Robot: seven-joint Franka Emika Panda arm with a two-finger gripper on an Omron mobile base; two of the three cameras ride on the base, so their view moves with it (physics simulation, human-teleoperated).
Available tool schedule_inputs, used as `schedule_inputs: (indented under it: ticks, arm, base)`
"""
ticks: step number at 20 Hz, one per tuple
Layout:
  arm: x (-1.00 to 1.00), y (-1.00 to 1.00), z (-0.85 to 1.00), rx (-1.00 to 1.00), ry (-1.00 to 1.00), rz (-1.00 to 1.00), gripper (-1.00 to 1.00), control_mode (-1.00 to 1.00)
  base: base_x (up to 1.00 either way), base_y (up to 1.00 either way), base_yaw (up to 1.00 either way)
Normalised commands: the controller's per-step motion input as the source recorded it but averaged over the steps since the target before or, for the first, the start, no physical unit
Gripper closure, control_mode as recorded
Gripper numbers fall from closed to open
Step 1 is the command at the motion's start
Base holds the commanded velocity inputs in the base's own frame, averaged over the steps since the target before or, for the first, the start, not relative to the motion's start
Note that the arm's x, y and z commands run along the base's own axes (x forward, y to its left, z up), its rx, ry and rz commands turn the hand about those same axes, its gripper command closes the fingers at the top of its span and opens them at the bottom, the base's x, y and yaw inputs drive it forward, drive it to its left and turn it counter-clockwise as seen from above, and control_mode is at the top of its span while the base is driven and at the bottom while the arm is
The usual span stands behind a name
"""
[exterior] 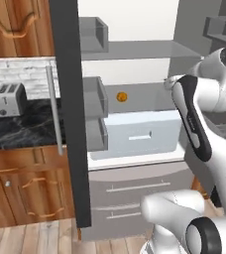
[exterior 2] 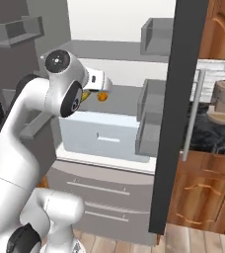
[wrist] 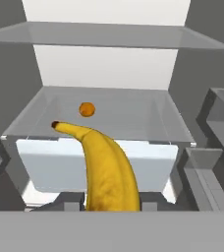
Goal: Retrieve the banana and orange from the fridge and place them into the bowl on the dining table.
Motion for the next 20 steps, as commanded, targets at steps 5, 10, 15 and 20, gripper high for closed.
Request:
schedule_inputs:
  ticks: [5, 10, 15, 20]
  arm:
    - [0.0, 0.0, 0.0, 0.0, 0.0, 0.0, 1.0, 1.0]
    - [0.0, 0.0, 0.0, 0.0, 0.0, 0.0, 1.0, 1.0]
    - [0.0, 0.0, 0.0, 0.0, 0.0, 0.0, 1.0, 1.0]
    - [0.0, 0.0, 0.0, 0.0, 0.0, 0.0, 1.0, 1.0]
  base:
    - [-0.88, 0.04, 0.06]
    - [-0.65, 0.03, 0.09]
    - [-0.61, 0.04, 0.12]
    - [-0.47, 0.0, 0.33]
